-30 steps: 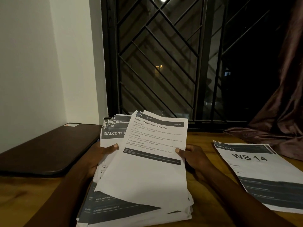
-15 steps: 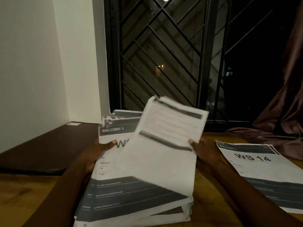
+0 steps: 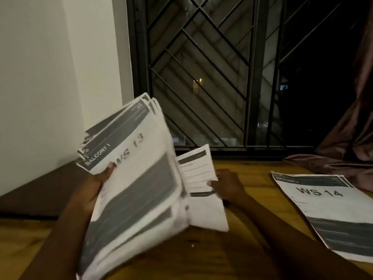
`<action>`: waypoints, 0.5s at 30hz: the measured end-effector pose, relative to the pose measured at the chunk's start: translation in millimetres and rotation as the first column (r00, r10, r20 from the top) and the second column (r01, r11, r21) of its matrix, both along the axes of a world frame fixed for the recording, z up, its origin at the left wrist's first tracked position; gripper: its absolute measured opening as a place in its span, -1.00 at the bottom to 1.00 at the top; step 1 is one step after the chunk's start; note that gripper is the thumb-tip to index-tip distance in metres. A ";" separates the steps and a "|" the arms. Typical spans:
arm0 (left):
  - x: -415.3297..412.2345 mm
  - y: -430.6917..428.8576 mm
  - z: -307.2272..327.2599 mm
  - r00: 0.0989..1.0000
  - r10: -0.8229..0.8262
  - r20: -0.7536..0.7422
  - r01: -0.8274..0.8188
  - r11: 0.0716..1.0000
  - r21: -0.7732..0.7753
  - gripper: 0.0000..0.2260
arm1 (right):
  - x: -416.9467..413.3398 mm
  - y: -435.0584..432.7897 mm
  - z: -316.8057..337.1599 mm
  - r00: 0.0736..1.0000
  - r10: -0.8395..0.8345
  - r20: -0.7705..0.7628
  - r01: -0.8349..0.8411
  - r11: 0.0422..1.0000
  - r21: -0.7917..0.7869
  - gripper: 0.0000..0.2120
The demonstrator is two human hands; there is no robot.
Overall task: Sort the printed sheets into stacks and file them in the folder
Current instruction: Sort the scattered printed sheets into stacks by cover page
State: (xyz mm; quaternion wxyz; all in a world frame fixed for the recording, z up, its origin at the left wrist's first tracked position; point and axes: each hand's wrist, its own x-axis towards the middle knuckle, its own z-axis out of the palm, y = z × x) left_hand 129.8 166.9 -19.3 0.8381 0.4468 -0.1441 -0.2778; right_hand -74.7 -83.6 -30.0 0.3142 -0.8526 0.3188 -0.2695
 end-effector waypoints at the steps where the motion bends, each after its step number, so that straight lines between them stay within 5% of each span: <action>1: -1.8 -2.6 -0.8 0.999 -0.035 0.006 0.035 0.999 -0.036 -0.75 | 10.6 7.8 -1.9 1.000 0.022 -0.001 -0.021 0.999 0.023 -0.75; 4: -9.0 -8.7 -1.1 0.985 -0.169 0.026 0.169 0.986 -0.008 -0.88 | 25.6 26.0 -4.3 0.998 0.066 -0.001 -0.066 0.997 0.035 -0.83; 7: -2.6 -14.2 -6.3 0.967 -0.243 0.074 0.239 0.969 0.066 -0.24 | 16.6 33.8 -0.2 0.995 0.068 -0.074 -0.070 0.997 -0.035 -0.77; 8: -5.5 -18.1 -5.5 0.965 -0.246 0.090 0.237 0.966 0.105 -0.19 | 11.8 32.5 0.2 0.992 0.046 -0.114 -0.054 0.996 -0.069 -0.73; 10: -17.4 -22.5 -2.0 0.968 -0.222 0.121 0.201 0.966 0.163 -0.52 | 0.6 27.0 2.6 0.985 -0.043 -0.166 0.015 0.986 -0.165 -0.76; 12: -21.8 -28.7 -0.8 0.973 -0.184 0.138 0.155 0.968 0.197 -0.76 | -9.0 22.4 8.6 0.992 -0.111 -0.056 0.100 0.980 -0.173 -0.72; 15: -26.4 -34.8 -0.6 0.970 -0.205 0.130 0.174 0.960 0.219 -0.78 | -24.0 24.8 21.8 0.981 0.051 0.187 -0.093 0.970 0.223 -0.50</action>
